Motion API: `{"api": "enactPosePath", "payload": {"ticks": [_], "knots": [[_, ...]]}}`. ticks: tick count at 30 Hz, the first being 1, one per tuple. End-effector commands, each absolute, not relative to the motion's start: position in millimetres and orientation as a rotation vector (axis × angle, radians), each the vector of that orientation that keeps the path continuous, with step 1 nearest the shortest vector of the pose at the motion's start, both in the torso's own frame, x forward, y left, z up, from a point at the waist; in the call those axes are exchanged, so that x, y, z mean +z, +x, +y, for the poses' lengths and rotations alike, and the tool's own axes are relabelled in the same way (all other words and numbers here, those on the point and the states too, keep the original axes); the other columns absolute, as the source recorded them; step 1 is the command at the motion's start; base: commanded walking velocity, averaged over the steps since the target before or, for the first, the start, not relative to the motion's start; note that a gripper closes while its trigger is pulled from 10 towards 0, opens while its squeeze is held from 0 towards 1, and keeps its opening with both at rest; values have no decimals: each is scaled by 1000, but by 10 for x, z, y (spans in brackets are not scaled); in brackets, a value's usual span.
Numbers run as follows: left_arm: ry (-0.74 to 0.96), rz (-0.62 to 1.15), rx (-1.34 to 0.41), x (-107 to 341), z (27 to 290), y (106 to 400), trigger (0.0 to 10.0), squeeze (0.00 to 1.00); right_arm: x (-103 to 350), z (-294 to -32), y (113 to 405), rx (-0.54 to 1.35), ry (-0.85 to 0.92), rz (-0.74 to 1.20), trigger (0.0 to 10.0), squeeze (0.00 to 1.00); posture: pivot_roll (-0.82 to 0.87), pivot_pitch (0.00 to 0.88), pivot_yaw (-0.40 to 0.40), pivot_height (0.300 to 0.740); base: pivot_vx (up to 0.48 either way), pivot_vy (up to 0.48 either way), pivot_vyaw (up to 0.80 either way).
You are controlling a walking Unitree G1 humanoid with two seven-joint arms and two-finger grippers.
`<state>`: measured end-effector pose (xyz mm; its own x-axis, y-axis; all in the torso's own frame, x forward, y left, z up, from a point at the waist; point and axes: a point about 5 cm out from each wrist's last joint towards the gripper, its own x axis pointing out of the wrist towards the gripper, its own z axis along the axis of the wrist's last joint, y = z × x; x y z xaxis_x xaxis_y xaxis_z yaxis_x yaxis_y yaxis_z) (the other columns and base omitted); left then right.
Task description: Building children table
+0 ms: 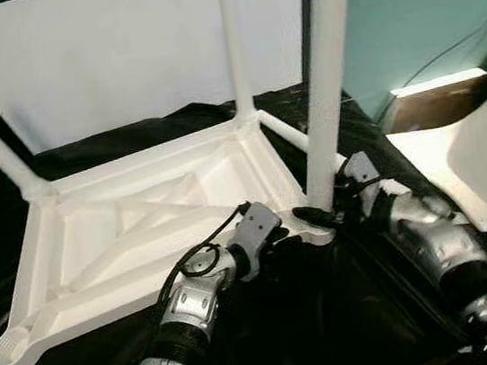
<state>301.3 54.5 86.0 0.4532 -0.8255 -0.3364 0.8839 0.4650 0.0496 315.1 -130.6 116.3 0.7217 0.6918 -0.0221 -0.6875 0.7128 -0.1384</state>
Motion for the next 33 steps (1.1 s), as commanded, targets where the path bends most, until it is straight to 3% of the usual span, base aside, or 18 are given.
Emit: {"api": "enactPosePath", "payload": {"ticks": [1,4,13,15,16,17,22,23,26,33], "knots": [[205,477,-1033,458,529,2834,10000,0,1112,-1083,3113,801,-138,-22,0,0,86,0,18,740,0,0,0],[205,475,-1039,461,506,2834,10000,0,1081,-1023,3075,555,-21,-70,0,0,82,0,19,740,0,0,0],[205,479,-1048,449,493,2813,10000,0,1080,-1035,3065,482,10,-84,0,0,74,0,23,740,0,0,0],[204,478,-1048,452,488,2817,10000,0,1091,-1005,3041,503,-9,-87,7843,0,75,0,22,740,0,0,0],[203,478,-1047,454,487,2819,10000,0,1095,-1001,3036,503,-12,-89,7843,0,75,0,22,740,0,0,0],[202,477,-1047,456,485,2821,10000,0,1104,-976,3025,540,-8,-87,10000,1000,76,0,21,740,0,0,0],[201,478,-1046,453,480,2820,10000,0,1093,-932,2986,711,-37,-54,10000,1000,73,0,23,740,0,0,0],[201,478,-1046,452,478,2819,10000,0,1091,-949,2988,742,-49,-46,10000,0,72,0,23,740,0,0,0],[203,481,-1051,445,467,2810,10000,0,1122,-1142,3050,902,-121,-11,10000,0,67,0,24,740,0,0,0],[210,483,-1060,441,472,2799,10000,0,1127,-1351,3154,1029,-259,68,10000,0,63,0,27,740,0,0,0]]}}
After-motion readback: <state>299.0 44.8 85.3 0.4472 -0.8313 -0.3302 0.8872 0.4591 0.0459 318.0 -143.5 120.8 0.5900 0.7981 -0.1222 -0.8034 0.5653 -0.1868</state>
